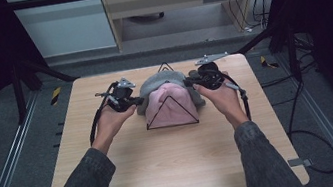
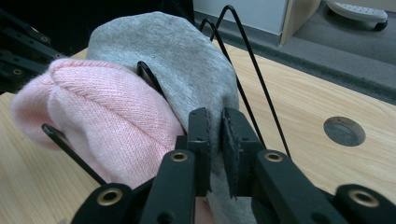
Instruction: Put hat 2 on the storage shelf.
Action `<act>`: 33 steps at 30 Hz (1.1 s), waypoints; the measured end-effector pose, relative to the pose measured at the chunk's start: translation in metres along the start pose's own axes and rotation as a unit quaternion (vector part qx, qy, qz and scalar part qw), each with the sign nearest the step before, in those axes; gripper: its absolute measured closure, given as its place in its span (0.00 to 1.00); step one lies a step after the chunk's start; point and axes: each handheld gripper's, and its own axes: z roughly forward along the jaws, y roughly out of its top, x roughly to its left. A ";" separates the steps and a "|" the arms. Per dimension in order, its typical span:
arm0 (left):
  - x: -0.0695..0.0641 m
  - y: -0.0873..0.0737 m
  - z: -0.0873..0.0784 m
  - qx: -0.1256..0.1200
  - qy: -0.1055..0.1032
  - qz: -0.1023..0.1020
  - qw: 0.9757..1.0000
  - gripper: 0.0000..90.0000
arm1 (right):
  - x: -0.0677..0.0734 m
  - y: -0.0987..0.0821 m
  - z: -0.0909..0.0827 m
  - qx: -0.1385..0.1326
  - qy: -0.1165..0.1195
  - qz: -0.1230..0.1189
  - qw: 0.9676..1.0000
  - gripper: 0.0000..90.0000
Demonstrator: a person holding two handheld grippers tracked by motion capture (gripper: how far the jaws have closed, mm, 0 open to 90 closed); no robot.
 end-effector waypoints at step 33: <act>-0.031 -0.014 -0.063 -0.049 0.032 -0.001 0.998 0.06 | 0.011 0.001 -0.080 -0.052 -0.116 -0.030 0.991 0.11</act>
